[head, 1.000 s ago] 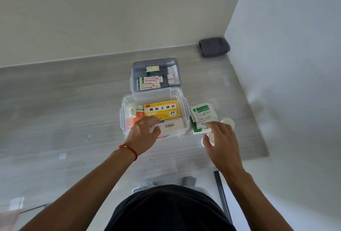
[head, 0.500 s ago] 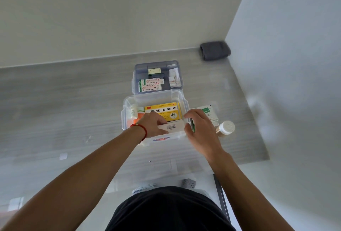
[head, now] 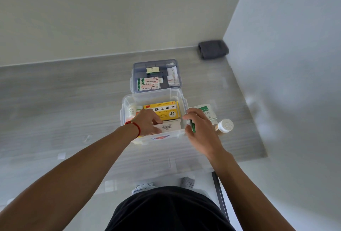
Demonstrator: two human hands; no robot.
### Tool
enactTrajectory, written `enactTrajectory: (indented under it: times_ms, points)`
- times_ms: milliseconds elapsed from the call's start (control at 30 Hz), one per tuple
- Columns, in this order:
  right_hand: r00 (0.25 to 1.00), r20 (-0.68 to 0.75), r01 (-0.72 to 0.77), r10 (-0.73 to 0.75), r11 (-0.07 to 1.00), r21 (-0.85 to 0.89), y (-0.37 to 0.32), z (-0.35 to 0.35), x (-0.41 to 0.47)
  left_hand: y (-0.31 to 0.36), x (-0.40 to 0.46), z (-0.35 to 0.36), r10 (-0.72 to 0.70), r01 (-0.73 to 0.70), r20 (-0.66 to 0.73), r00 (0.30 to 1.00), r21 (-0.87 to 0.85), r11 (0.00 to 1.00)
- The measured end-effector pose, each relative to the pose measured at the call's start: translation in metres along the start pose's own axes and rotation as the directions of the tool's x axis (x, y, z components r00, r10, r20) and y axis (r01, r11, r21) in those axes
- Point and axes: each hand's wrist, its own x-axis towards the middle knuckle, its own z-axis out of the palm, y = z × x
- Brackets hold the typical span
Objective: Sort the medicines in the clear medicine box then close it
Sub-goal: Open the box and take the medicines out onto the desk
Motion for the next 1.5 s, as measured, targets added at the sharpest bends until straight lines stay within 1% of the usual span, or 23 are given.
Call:
enactTrajectory:
  times_ms: [200,333,400,467,533,633,700,767,867,933,1000,1100,1133,1167,1233,1300,1433,1500]
  points:
    - [1.0,-0.005,0.006,-0.006,1.0,0.023,0.002,-0.001,0.0,-0.01,-0.003,-0.008,-0.061,0.062,0.023,0.998,-0.082,0.995]
    - [1.0,0.005,-0.023,0.023,0.997,0.071,0.003,-0.005,0.004,-0.012,-0.01,-0.028,-0.05,0.058,0.072,0.996,-0.116,0.992]
    - [0.998,-0.006,-0.055,0.056,0.993,0.106,0.002,-0.009,0.007,-0.009,-0.015,-0.042,-0.036,0.041,0.052,0.998,-0.106,0.994]
    - [0.998,-0.028,-0.054,0.058,0.991,0.125,0.0,-0.013,0.012,-0.004,-0.021,-0.058,-0.038,0.039,0.006,0.999,-0.103,0.994]
    - [1.0,-0.011,-0.004,0.006,0.99,0.141,-0.004,-0.017,0.016,0.0,-0.028,-0.075,-0.037,0.034,-0.01,0.999,-0.184,0.982]
    - [0.989,0.099,0.083,-0.108,0.971,0.225,-0.018,-0.024,0.022,0.01,-0.041,-0.096,0.035,-0.017,0.039,0.999,-0.394,0.919]
    - [0.987,0.084,0.108,-0.141,0.944,0.313,-0.024,-0.032,0.025,0.019,-0.046,-0.102,0.093,-0.057,0.049,0.994,-0.492,0.869]
    - [0.995,0.047,0.068,-0.091,0.925,0.373,-0.024,-0.047,0.026,0.032,-0.051,-0.1,0.135,-0.078,0.063,0.989,-0.557,0.827]
    - [0.998,0.061,-0.031,0.003,0.887,0.46,-0.01,-0.072,0.016,0.052,-0.057,-0.084,0.164,-0.097,0.047,0.985,-0.637,0.765]
    - [0.996,0.07,-0.082,0.055,0.872,0.482,0.003,-0.086,0.003,0.066,-0.061,-0.064,0.168,-0.101,0.036,0.985,-0.67,0.736]
    - [0.989,0.09,-0.144,0.114,0.866,0.479,0.017,-0.093,-0.011,0.079,-0.064,-0.038,0.141,-0.092,0.02,0.99,-0.665,0.742]
    - [0.965,0.156,-0.257,0.209,0.857,0.447,0.039,-0.091,-0.031,0.093,-0.068,0.003,0.094,-0.08,-0.005,0.996,-0.574,0.815]
    - [0.957,0.181,-0.285,0.227,0.853,0.438,0.045,-0.089,-0.038,0.096,-0.07,0.016,0.071,-0.06,-0.003,0.997,-0.568,0.821]
    - [0.95,0.205,-0.305,0.237,0.851,0.427,0.05,-0.085,-0.044,0.096,-0.072,0.028,0.044,-0.028,0.011,0.999,-0.6,0.799]
    - [0.936,0.247,-0.332,0.25,0.857,0.394,0.058,-0.078,-0.055,0.094,-0.077,0.047,-0.01,0.05,0.061,0.998,-0.701,0.712]
    - [0.933,0.249,-0.335,0.26,0.879,0.338,0.064,-0.071,-0.061,0.087,-0.081,0.061,-0.066,0.126,0.109,0.992,-0.758,0.64]
    - [0.957,0.121,-0.287,0.265,0.924,0.252,0.072,-0.072,-0.063,0.06,-0.087,0.071,-0.18,0.253,0.181,0.967,-0.775,0.58]
    - [0.959,0.095,-0.284,0.268,0.926,0.25,0.075,-0.074,-0.061,0.045,-0.087,0.073,-0.22,0.305,0.217,0.951,-0.769,0.562]
